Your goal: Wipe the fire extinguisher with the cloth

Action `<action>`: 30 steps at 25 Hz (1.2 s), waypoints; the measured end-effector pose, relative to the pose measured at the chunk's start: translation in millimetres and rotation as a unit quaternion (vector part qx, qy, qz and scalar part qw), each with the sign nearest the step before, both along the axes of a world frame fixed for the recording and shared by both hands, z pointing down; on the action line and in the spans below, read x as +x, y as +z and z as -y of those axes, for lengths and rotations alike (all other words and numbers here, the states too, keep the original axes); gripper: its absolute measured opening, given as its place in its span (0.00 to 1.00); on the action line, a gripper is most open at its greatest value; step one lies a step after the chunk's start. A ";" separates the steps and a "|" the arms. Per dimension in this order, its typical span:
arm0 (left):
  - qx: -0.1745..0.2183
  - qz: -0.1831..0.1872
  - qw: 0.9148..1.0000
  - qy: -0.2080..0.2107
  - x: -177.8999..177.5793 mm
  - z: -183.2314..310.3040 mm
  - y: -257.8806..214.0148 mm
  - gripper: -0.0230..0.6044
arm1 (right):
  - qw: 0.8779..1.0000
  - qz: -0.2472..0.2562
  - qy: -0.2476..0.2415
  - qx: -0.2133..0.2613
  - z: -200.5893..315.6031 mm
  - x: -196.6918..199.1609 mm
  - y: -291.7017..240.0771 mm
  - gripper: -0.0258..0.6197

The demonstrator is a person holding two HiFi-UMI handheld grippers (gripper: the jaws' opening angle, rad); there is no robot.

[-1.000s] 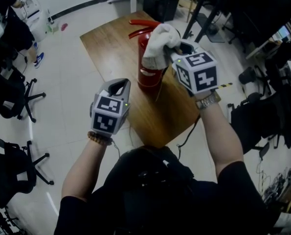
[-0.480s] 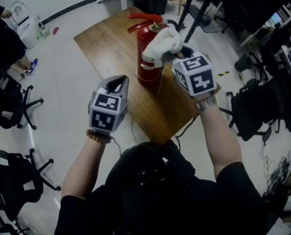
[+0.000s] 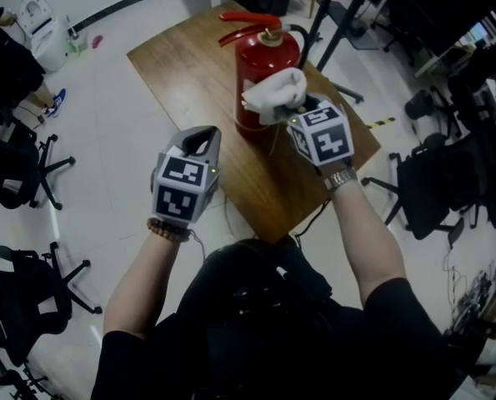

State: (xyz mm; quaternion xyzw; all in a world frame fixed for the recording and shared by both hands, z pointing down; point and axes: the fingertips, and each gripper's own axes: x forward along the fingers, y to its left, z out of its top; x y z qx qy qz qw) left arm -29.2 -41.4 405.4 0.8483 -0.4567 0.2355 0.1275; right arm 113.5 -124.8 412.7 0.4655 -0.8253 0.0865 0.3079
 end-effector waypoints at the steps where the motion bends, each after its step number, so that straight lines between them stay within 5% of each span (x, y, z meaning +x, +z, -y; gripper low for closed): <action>1: -0.002 0.001 1.000 -0.003 0.6 0.7 1.4 0.04 | 1.000 0.001 -0.002 -0.004 1.4 0.6 5.0 0.22; 30: -0.061 0.043 0.996 -0.056 5.6 12.3 40.1 0.04 | 0.986 -0.027 -0.024 -0.162 3.3 0.4 210.1 0.22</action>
